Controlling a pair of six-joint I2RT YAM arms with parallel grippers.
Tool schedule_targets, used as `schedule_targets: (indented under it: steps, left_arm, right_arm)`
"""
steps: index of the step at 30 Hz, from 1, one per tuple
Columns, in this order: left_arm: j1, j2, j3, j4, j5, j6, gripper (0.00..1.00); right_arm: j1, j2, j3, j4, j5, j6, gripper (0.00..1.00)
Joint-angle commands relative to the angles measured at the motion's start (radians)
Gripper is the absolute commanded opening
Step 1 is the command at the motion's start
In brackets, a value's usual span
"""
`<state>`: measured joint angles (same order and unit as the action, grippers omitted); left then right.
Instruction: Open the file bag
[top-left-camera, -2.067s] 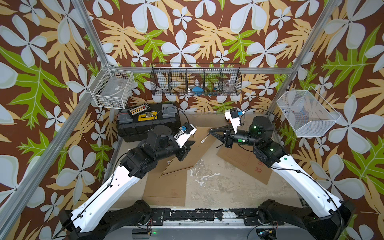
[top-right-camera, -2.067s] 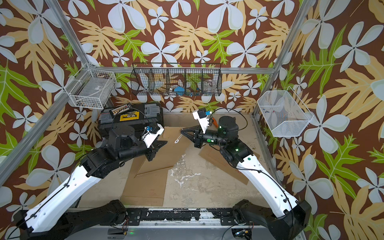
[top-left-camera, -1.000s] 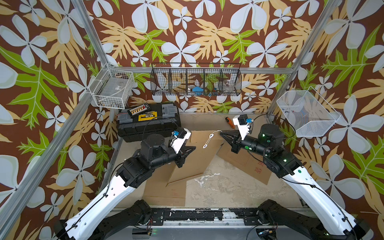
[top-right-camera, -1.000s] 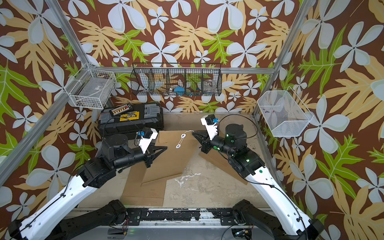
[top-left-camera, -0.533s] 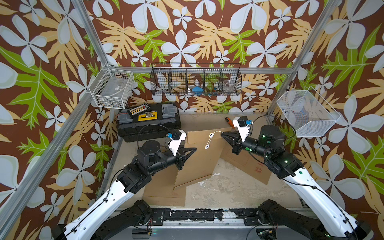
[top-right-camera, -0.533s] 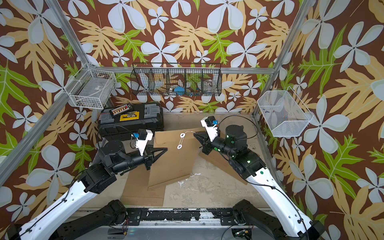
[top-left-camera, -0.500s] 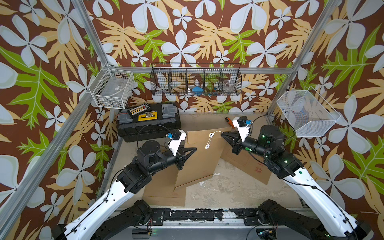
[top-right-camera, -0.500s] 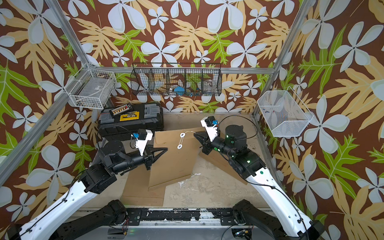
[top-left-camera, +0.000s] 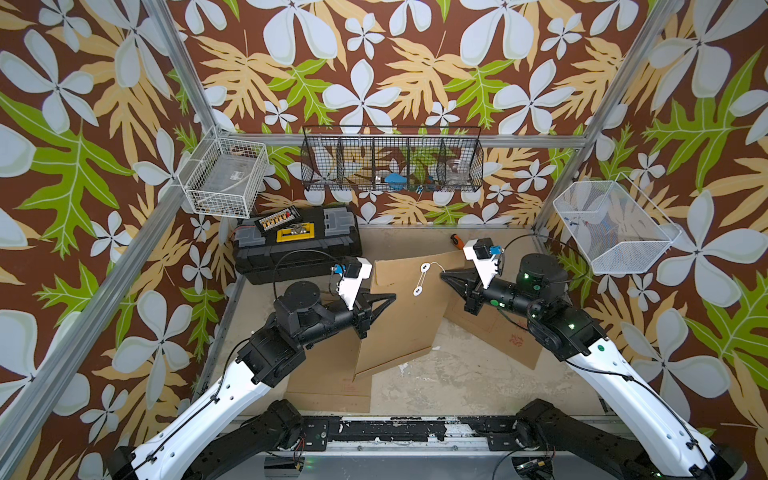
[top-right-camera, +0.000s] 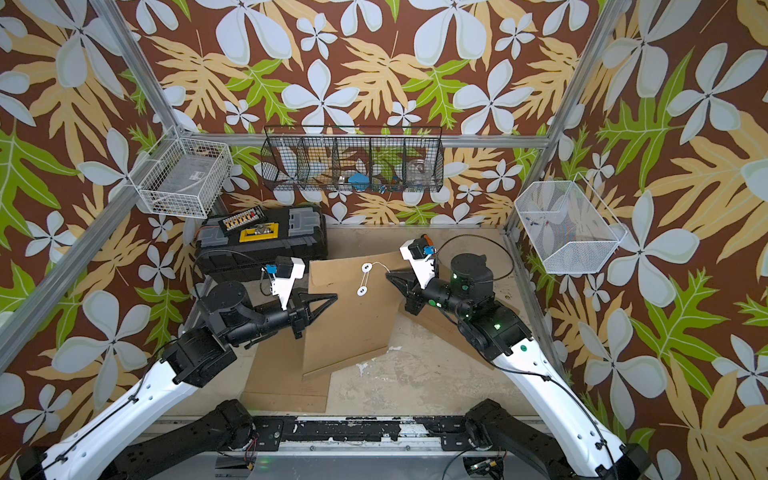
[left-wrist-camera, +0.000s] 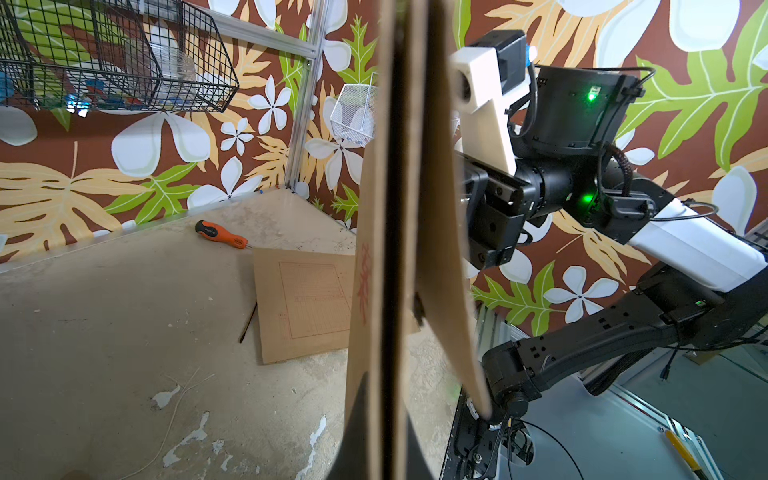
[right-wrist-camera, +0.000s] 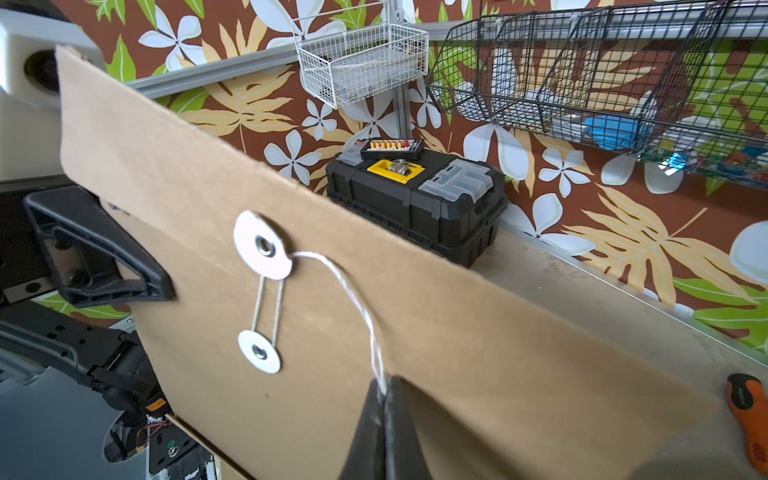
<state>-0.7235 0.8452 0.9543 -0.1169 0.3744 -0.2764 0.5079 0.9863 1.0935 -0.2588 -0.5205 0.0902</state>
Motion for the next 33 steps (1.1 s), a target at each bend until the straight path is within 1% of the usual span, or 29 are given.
schedule_targets:
  steps: [1,4,5,13,23,27,33]
  left_arm:
    - [-0.001,-0.001,0.002,0.049,-0.002,0.000,0.00]
    - [-0.001,0.003,0.002,0.048,-0.011,0.005,0.00]
    - [-0.001,0.006,0.004,0.048,-0.008,0.004,0.00]
    - [0.000,0.008,0.005,0.045,-0.019,0.008,0.00]
    - [0.001,0.018,0.006,0.039,-0.022,0.011,0.00]
    - [-0.001,0.024,0.006,0.034,-0.048,0.001,0.00]
    - [-0.001,0.040,0.015,0.022,-0.056,-0.019,0.00]
  right_arm:
    - [-0.001,0.006,0.003,-0.025,-0.065,-0.041,0.00]
    - [-0.001,0.014,0.009,-0.051,-0.066,-0.067,0.00]
    - [-0.001,0.016,0.015,-0.063,-0.087,-0.076,0.00]
    - [-0.001,0.018,0.013,-0.102,-0.130,-0.115,0.00]
    - [0.001,0.038,0.017,-0.158,-0.237,-0.169,0.00]
    - [0.006,0.053,0.021,-0.183,-0.247,-0.186,0.00]
    - [0.036,0.067,0.017,-0.200,-0.259,-0.198,0.00]
